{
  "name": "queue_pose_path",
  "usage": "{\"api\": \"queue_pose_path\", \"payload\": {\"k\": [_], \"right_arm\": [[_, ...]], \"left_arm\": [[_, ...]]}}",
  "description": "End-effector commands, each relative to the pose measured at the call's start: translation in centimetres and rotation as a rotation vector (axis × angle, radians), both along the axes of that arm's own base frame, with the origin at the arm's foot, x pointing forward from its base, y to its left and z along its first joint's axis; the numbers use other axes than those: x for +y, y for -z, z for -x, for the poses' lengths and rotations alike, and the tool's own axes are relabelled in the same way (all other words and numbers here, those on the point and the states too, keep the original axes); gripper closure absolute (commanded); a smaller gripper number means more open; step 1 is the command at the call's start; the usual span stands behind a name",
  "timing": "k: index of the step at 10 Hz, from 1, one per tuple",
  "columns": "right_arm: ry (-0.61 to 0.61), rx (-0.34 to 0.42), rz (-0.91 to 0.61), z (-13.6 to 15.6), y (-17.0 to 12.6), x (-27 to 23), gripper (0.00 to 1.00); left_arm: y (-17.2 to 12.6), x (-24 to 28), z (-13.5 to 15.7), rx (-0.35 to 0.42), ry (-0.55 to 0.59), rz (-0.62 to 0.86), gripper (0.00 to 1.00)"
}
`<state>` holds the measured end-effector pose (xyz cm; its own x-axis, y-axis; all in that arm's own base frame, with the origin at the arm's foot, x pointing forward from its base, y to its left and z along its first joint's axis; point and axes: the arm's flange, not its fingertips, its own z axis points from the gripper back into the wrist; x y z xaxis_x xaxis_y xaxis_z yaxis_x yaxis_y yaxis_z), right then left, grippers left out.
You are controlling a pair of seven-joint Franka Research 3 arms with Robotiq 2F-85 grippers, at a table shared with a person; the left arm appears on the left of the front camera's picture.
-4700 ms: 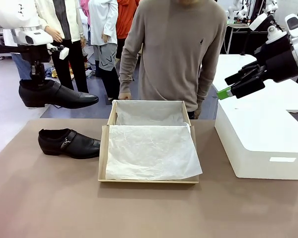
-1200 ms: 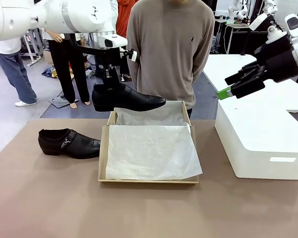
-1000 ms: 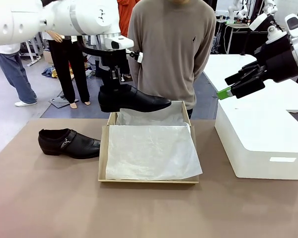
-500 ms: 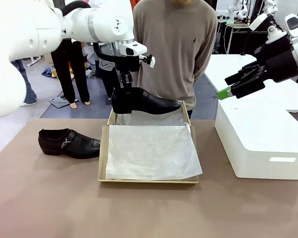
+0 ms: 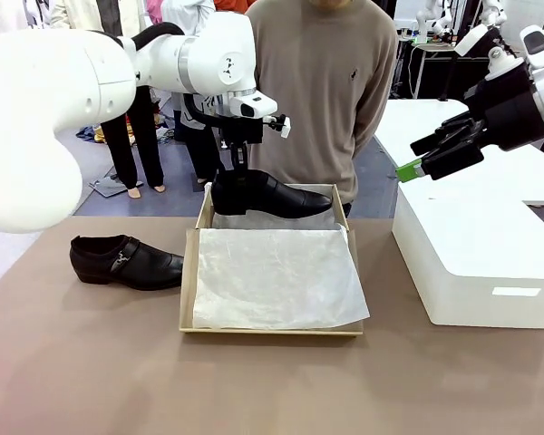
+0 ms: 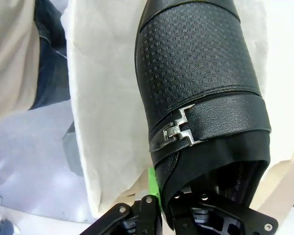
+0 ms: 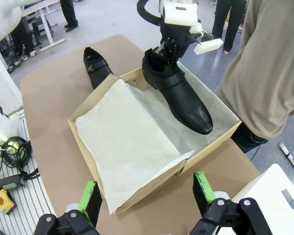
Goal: Pack the shoes into the box.
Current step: Place one shoe of the Shoes into the Shoes Box.
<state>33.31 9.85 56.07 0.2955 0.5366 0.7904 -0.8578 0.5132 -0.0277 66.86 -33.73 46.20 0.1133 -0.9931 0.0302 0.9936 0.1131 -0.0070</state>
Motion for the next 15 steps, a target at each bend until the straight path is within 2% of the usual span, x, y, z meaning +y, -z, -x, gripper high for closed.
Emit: {"api": "queue_pose_path", "payload": {"k": [1, 11, 15], "right_arm": [[-0.014, -0.007, -0.010, -0.2, 0.0, 0.0, 0.00], [-0.014, -0.007, -0.010, -0.2, 0.0, 0.0, 0.00], [-0.014, -0.007, -0.010, -0.2, 0.0, 0.0, 0.00]], "left_arm": [[-0.5, -0.2, -1.8, -0.013, 0.018, -0.005, 1.00], [3.6, 0.4, -2.9, 0.044, 0.017, -0.031, 1.00], [3.9, 0.4, -3.1, 0.039, 0.025, -0.029, 0.97]]}}
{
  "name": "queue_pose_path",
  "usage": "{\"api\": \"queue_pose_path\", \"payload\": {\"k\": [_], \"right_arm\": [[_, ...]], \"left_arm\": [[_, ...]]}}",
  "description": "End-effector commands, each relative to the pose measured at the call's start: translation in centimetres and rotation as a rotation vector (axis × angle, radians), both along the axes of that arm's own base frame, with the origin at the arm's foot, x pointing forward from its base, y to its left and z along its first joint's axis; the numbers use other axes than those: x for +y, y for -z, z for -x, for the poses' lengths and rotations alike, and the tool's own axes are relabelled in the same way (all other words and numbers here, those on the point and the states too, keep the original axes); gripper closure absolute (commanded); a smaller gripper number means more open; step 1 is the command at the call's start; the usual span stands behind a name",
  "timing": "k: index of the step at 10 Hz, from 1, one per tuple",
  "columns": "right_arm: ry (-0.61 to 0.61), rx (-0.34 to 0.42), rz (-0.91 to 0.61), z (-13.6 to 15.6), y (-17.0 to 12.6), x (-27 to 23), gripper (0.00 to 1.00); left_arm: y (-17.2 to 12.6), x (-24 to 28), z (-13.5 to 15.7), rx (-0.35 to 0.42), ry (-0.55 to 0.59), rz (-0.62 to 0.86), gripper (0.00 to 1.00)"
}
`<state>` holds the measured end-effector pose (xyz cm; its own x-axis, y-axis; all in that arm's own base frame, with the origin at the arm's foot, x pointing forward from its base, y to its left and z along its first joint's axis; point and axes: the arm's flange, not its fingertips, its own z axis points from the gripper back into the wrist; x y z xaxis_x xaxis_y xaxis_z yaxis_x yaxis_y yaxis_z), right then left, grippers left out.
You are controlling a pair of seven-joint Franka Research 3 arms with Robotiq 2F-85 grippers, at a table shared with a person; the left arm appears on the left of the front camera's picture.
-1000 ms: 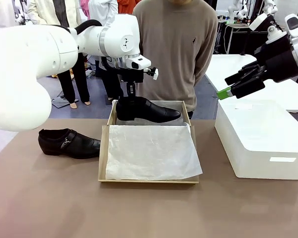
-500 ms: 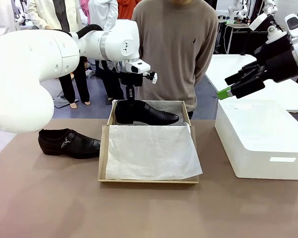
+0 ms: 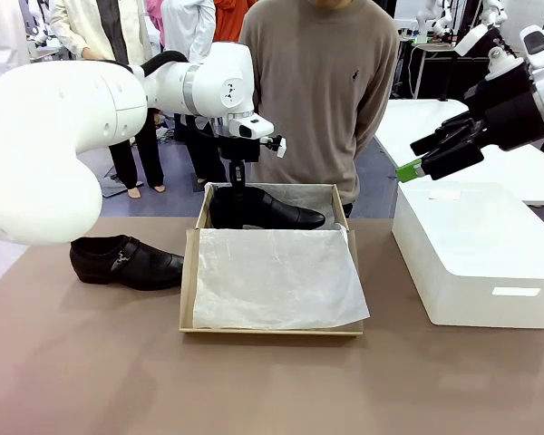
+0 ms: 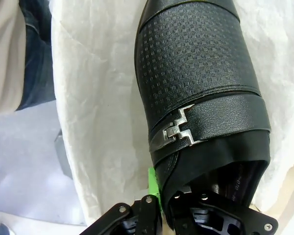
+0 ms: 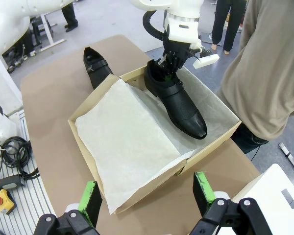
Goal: Pack the shoes into the box.
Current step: Place one shoe of the Shoes into the Shoes Box.
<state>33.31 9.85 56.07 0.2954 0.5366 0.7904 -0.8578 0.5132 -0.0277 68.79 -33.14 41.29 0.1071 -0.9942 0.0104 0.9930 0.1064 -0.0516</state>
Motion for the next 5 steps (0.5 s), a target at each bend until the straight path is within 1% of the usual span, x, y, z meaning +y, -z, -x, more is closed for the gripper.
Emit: {"api": "queue_pose_path", "payload": {"k": [1, 3, 5], "right_arm": [[-0.014, -0.007, -0.010, -0.2, 0.0, 0.0, 0.00], [-0.014, -0.007, -0.010, -0.2, 0.0, 0.0, 0.00], [-0.014, -0.007, -0.010, -0.2, 0.0, 0.0, 0.00]], "left_arm": [[-1.0, -0.2, -1.1, -0.002, 0.020, -0.010, 0.78], [-1.7, 0.0, -0.7, 0.008, 0.024, 0.011, 0.39], [-3.1, 0.4, -0.1, -0.007, 0.018, 0.025, 0.00]]}}
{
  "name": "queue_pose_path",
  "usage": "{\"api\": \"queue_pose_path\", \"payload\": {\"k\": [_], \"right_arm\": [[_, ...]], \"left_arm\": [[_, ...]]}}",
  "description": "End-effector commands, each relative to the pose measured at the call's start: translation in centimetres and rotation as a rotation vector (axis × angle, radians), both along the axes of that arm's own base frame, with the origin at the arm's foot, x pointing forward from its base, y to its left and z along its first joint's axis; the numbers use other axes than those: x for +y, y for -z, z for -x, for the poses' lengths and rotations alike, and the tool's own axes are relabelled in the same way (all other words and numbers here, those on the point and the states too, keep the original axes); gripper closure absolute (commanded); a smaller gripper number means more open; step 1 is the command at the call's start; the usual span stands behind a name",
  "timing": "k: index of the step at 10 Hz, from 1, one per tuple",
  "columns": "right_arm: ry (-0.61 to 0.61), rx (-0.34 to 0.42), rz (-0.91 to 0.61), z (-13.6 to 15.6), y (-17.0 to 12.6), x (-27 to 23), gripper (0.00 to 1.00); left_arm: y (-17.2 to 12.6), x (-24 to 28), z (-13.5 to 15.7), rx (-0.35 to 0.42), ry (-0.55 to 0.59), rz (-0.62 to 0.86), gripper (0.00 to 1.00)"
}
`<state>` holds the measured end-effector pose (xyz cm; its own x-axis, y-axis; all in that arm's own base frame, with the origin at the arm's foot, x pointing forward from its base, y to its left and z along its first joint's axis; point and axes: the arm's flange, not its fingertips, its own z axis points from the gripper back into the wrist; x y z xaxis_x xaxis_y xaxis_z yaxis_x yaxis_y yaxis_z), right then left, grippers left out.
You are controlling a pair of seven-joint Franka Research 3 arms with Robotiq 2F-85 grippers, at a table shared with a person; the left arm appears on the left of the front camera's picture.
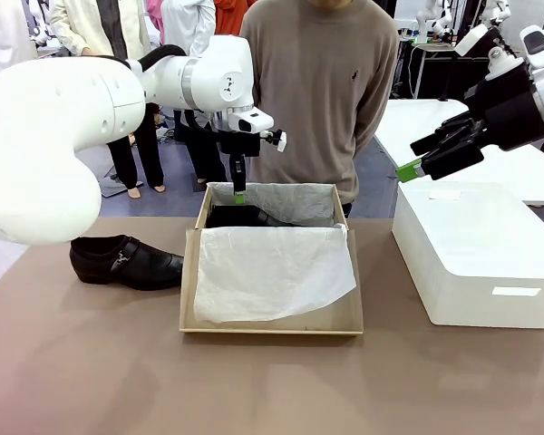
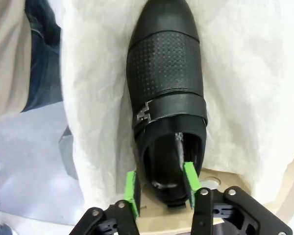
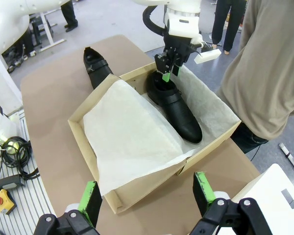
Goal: Pack the shoes into the box.
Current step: Place one shoe of the Shoes into the Shoes Box, then place the other shoe of the Shoes into the Shoes Box.
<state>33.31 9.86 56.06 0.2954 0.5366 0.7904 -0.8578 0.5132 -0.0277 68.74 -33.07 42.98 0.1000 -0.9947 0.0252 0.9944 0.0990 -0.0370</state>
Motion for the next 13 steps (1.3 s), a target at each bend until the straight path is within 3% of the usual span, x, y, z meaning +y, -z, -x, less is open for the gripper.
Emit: {"api": "queue_pose_path", "payload": {"k": [1, 4, 5, 6, 13], "right_arm": [[-0.014, -0.007, -0.010, -0.2, 0.0, 0.0, 0.00], [-0.014, -0.007, -0.010, -0.2, 0.0, 0.0, 0.00], [-0.014, -0.007, -0.010, -0.2, 0.0, 0.0, 0.00], [-0.014, -0.007, -0.010, -0.2, 0.0, 0.0, 0.00], [-0.014, -0.007, -0.010, -0.2, 0.0, 0.0, 0.00]], "left_arm": [[-2.5, 0.8, 0.3, 0.012, 0.006, 0.022, 0.00], [-4.7, 1.9, 0.8, 0.046, -0.024, 0.014, 0.00], [-4.9, 3.3, -0.2, 0.146, 0.002, 0.013, 0.00], [-4.1, 1.5, 0.9, 0.011, -0.013, 0.000, 0.00], [-4.1, 1.5, 0.9, 0.011, -0.013, 0.000, 0.00]]}}
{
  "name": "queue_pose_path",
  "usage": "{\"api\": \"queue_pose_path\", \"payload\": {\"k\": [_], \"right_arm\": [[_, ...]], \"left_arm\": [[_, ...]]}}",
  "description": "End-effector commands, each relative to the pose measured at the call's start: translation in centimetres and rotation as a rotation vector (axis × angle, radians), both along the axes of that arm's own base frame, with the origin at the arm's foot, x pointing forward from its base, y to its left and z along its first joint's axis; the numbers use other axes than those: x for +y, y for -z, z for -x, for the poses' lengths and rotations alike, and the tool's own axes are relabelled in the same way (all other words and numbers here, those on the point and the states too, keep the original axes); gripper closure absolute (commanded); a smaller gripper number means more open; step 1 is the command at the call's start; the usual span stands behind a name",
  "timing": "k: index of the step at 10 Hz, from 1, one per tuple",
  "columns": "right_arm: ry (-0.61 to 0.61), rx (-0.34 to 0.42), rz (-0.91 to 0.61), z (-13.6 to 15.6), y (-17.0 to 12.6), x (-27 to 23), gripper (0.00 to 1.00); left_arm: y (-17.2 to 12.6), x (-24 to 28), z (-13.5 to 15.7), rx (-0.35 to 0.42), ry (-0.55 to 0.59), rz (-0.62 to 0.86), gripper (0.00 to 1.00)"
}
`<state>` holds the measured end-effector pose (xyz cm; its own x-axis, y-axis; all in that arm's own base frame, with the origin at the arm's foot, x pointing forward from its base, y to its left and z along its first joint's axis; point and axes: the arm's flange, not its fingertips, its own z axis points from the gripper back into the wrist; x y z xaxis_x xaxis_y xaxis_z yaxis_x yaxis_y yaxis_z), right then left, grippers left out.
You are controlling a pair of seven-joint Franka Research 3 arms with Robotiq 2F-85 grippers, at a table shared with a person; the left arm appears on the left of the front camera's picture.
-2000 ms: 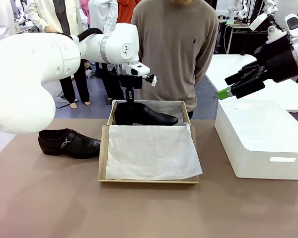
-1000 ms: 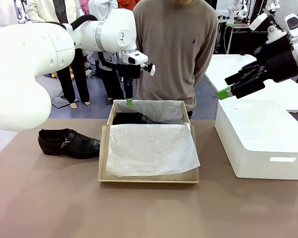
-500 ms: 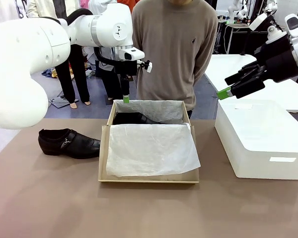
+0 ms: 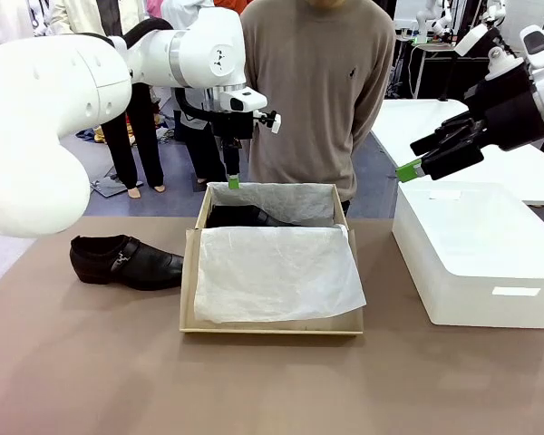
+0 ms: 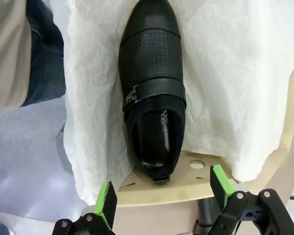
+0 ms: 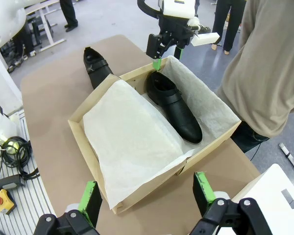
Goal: Pack the shoes into the box.
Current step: Place the other shoe of the Shoes into the Shoes Box.
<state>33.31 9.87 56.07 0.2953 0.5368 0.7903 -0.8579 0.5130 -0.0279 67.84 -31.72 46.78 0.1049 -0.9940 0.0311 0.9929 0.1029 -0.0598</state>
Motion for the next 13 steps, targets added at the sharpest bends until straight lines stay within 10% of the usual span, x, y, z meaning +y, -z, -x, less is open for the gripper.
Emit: {"api": "queue_pose_path", "payload": {"k": [1, 13], "right_arm": [[-0.014, -0.007, -0.010, -0.2, 0.0, -0.1, 0.00], [-0.014, -0.007, -0.010, -0.2, 0.0, -0.1, 0.00]], "left_arm": [[-0.3, 0.1, 0.0, -0.011, -0.009, -0.009, 0.00], [-5.2, 15.5, 8.5, -0.131, 0.119, -0.073, 0.00]]}}
